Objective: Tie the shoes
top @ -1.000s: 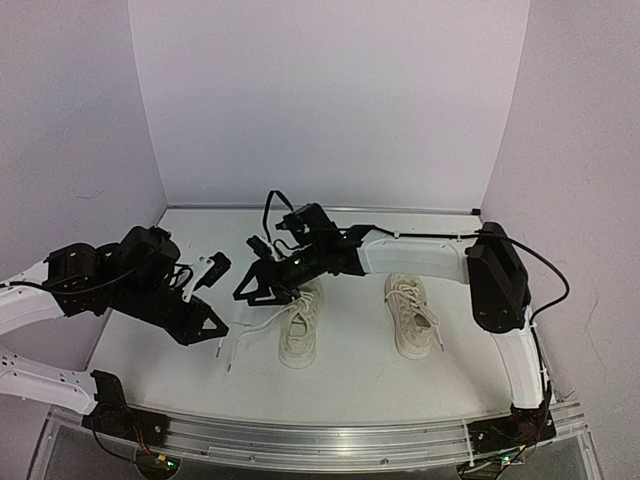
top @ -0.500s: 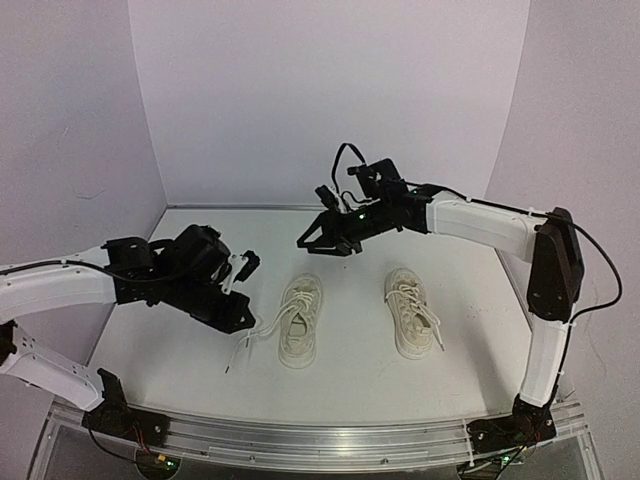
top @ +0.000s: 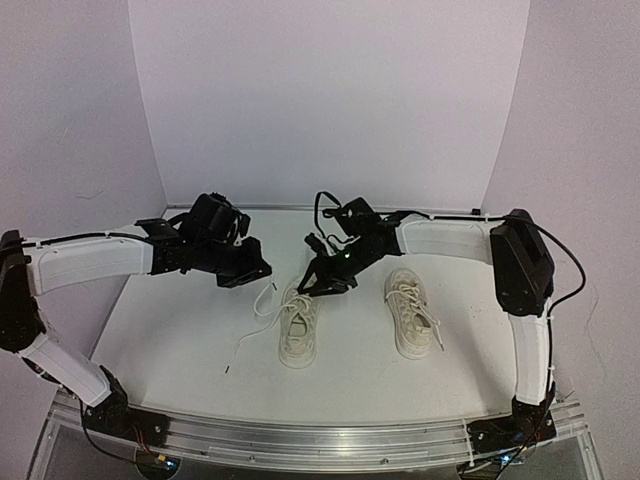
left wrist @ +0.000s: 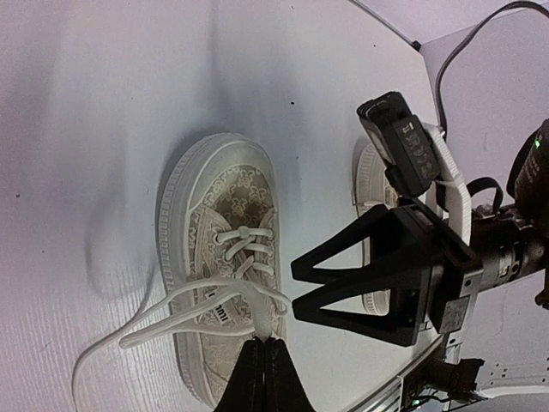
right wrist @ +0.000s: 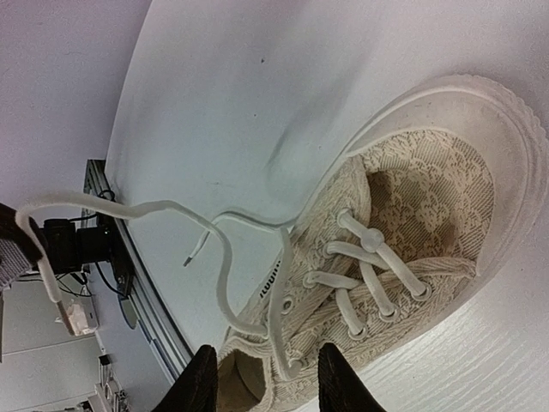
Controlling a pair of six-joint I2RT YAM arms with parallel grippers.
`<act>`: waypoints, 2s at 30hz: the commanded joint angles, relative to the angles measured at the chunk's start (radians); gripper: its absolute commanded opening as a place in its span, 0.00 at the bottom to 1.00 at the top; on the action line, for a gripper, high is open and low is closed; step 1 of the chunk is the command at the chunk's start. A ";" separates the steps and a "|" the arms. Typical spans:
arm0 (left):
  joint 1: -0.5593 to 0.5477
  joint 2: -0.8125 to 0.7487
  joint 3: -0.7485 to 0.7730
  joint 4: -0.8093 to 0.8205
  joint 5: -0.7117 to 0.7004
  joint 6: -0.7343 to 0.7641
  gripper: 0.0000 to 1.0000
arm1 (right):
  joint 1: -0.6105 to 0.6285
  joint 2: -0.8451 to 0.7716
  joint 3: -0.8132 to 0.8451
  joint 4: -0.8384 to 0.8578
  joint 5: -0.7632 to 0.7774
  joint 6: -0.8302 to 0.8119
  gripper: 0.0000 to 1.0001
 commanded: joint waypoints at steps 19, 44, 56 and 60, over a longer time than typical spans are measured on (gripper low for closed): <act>0.100 0.244 0.215 0.033 0.015 -0.023 0.00 | 0.013 0.055 0.072 -0.013 -0.023 -0.066 0.25; 0.158 0.288 0.200 0.066 0.075 -0.011 0.00 | 0.034 0.081 0.170 -0.139 0.000 -0.160 0.00; 0.157 0.446 0.268 0.177 0.359 0.030 0.00 | 0.032 -0.069 0.039 -0.053 0.054 -0.165 0.00; 0.155 0.464 0.256 0.226 0.390 0.018 0.00 | 0.032 -0.087 0.013 -0.025 0.053 -0.156 0.00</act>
